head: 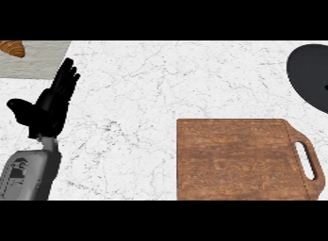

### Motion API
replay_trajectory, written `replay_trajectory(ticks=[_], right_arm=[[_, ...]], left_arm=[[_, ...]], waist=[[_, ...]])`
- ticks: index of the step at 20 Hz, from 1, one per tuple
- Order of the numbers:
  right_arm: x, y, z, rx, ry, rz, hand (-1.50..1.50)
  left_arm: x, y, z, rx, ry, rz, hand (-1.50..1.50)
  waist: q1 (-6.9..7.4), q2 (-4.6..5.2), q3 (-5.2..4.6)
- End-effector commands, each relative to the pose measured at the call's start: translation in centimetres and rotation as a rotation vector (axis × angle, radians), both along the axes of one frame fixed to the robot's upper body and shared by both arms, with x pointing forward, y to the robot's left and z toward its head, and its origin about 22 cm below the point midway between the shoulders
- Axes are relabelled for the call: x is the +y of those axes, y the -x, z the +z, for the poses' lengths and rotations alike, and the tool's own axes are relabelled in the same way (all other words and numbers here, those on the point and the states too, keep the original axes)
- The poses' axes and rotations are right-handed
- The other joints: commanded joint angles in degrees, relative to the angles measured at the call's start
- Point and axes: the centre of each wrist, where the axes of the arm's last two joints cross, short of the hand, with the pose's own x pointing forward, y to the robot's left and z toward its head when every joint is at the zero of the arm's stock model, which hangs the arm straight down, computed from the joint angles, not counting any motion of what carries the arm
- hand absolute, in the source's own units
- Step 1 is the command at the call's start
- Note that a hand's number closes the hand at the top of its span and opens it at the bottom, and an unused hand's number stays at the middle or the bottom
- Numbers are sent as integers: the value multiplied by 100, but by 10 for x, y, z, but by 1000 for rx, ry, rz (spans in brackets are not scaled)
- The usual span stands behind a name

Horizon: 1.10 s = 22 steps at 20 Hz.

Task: Pick the cupcake from the cutting board and place it in the pan

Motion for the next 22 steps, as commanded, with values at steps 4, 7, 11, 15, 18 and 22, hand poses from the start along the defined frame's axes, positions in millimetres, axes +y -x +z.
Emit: replay_trajectory(ticks=[4, 7, 11, 15, 18, 22], right_arm=[[10, -1, -11, -293, -16, -72, -150], [-14, 22, -19, -363, -65, -37, -150], [-9, 27, -32, -442, -198, 93, -150], [0, 30, -39, -468, -205, 185, -150], [0, 45, -48, -474, -193, 209, -150], [15, 63, -64, -473, -200, 226, -150]], left_arm=[[10, 6, -1, 23, -12, 24, 0], [8, 13, 8, 15, -2, 34, 0], [21, 4, -14, 40, 0, 69, 0], [27, 18, -13, 49, -14, 106, 0], [35, 17, -5, 67, -3, 129, 0], [42, 24, -11, 60, -20, 126, 0]], waist=[[-98, -92, -16], [-212, -157, -28], [-436, -207, -54], [-618, -328, -81], [-664, -336, -83], [-756, -374, -94]])
